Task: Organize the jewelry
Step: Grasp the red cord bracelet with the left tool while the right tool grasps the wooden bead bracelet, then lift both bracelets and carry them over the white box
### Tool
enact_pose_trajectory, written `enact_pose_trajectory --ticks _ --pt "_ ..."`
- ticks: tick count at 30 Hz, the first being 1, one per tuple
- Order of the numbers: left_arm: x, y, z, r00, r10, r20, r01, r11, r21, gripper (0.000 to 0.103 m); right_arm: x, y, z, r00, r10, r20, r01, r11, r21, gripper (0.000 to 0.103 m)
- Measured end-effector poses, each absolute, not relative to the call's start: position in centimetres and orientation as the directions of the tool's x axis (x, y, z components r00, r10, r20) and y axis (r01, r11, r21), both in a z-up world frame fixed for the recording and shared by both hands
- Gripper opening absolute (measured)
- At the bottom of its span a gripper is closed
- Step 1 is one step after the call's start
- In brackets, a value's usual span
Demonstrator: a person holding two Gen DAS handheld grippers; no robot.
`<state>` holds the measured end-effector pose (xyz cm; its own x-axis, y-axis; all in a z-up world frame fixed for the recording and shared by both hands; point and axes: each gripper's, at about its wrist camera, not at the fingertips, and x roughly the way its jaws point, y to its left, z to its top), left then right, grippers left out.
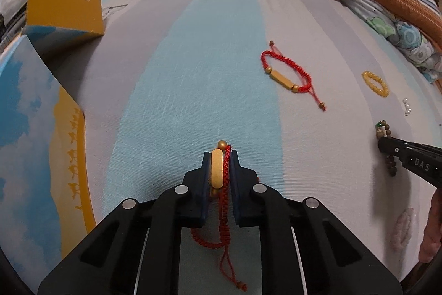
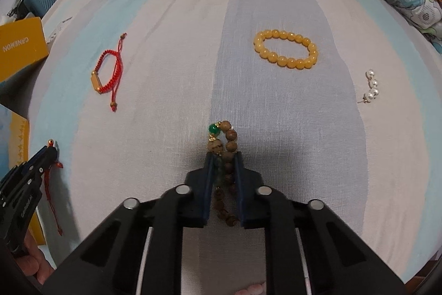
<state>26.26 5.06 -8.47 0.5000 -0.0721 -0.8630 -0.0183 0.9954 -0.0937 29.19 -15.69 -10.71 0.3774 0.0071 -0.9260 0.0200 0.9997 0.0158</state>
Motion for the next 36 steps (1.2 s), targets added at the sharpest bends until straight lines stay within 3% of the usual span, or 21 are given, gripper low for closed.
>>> enact_pose_trajectory --ticks 36 --pt "22.6 5.8 0.1 0.548 -0.101 -0.83 -0.032 0.989 -0.141 0.012 25.0 -12.3 1.0 0.551 0.1 -0.829 -0.068 0.995 0.076 0.007"
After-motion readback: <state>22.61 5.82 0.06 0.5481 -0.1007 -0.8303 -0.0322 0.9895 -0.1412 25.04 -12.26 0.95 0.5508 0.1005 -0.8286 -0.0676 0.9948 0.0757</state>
